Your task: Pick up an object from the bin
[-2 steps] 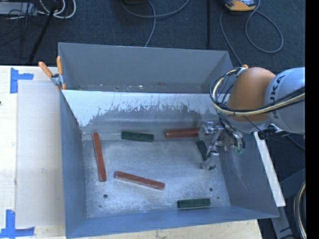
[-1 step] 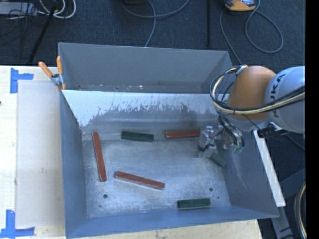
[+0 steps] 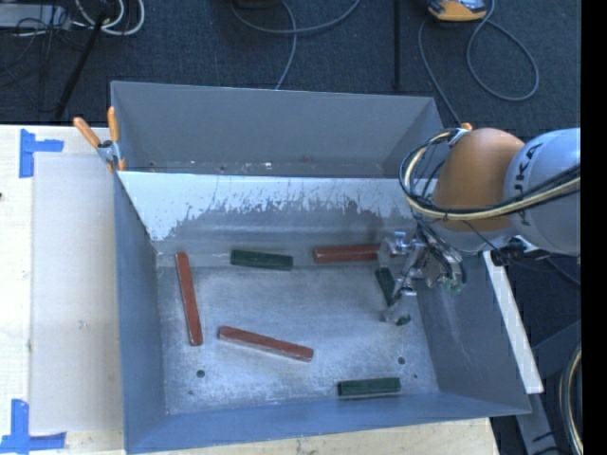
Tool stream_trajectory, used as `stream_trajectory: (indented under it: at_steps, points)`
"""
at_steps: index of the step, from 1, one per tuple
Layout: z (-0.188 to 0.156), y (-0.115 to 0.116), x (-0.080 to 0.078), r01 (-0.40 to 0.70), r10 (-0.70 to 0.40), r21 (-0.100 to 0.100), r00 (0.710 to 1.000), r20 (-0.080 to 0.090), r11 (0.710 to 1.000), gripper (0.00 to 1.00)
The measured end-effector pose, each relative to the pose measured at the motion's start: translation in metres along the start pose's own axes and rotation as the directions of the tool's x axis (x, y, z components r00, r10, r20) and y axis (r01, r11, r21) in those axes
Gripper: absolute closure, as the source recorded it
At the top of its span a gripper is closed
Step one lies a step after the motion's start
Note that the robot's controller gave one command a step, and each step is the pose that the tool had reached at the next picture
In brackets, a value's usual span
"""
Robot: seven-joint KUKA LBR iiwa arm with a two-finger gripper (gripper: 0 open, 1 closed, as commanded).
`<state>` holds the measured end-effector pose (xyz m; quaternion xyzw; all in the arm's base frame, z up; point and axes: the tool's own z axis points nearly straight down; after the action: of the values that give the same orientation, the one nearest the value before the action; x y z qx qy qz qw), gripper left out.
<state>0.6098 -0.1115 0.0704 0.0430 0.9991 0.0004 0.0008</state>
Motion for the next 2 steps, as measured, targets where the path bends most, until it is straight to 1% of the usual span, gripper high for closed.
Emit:
stream_trajectory:
  at_steps: [1,2]
  points:
    - [-0.003,0.0015,-0.0025,0.0,0.0,-0.003,1.0,0.007,1.0,1.0]
    - [0.0,-0.0001,0.0,0.001,-0.001,0.0,1.0,0.0,1.0,0.0]
